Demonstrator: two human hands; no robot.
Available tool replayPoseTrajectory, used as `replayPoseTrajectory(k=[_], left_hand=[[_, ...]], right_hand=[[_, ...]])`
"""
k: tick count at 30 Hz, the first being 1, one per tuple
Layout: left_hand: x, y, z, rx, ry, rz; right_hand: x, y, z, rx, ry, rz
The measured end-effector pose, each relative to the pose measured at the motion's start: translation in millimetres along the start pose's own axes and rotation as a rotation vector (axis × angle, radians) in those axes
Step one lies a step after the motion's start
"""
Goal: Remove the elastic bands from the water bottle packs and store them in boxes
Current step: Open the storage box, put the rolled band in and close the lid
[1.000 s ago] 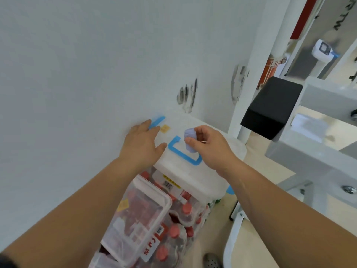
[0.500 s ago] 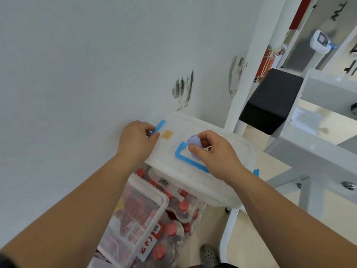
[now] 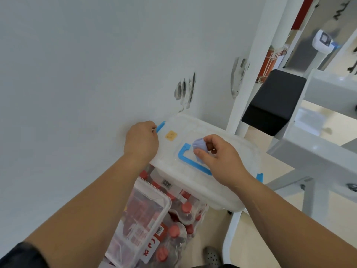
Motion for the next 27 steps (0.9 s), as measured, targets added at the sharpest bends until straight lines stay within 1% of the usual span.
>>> replayPoseTrajectory(k=[2, 4, 5, 6, 7, 8, 9, 11, 14, 19, 23, 27], left_hand=[[-6.6, 17.0, 5.0, 0.136, 0.092, -0.077], [-12.8, 39.3, 17.9, 0.32, 0.145, -0.084], [-12.6, 50.2, 26.3, 0.419, 0.105, -0.048], [-10.1, 59.8, 35.7, 0.495, 0.001, -0.008], [-5.1, 67.8, 45.7, 0.54, -0.148, 0.021], [1.0, 74.5, 54.9, 0.561, -0.291, 0.022], [7.0, 79.9, 62.3, 0.58, -0.39, 0.008], [15.9, 88.4, 71.9, 0.593, -0.477, -0.033], [24.6, 93.0, 79.9, 0.587, -0.478, -0.063], [34.6, 94.1, 83.4, 0.561, -0.476, -0.068], [41.5, 100.0, 79.0, 0.57, -0.5, -0.13], [44.9, 108.3, 77.8, 0.646, -0.498, -0.252]], right_hand=[[-4.0, -0.4, 0.2, 0.022, 0.001, -0.052], [-11.5, -3.3, 1.5, 0.019, 0.013, -0.105], [-17.2, -5.1, 2.9, 0.006, 0.033, -0.12], [-23.7, -6.9, 5.3, -0.016, 0.061, -0.112], [-30.5, -8.7, 8.6, -0.043, 0.093, -0.078], [-37.4, -9.7, 12.9, -0.068, 0.128, -0.032], [-44.2, -9.1, 18.6, -0.083, 0.161, 0.016], [-56.1, -2.9, 32.4, -0.086, 0.209, 0.091], [-68.2, 17.6, 55.4, -0.038, 0.241, 0.086], [-76.6, 47.4, 90.7, 0.08, 0.264, -0.113], [-75.6, 53.4, 102.4, 0.073, 0.254, -0.203], [-76.2, 59.1, 104.8, 0.091, 0.309, -0.291]])
Point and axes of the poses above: each hand's wrist, its own z-axis away from the middle knuckle, its own x-axis out of the palm, y = z × x, the point moved 4 cm from there along -z, towards the middle knuckle, and after that the axes turned 7 degrees about z, right-handed, at the moved point
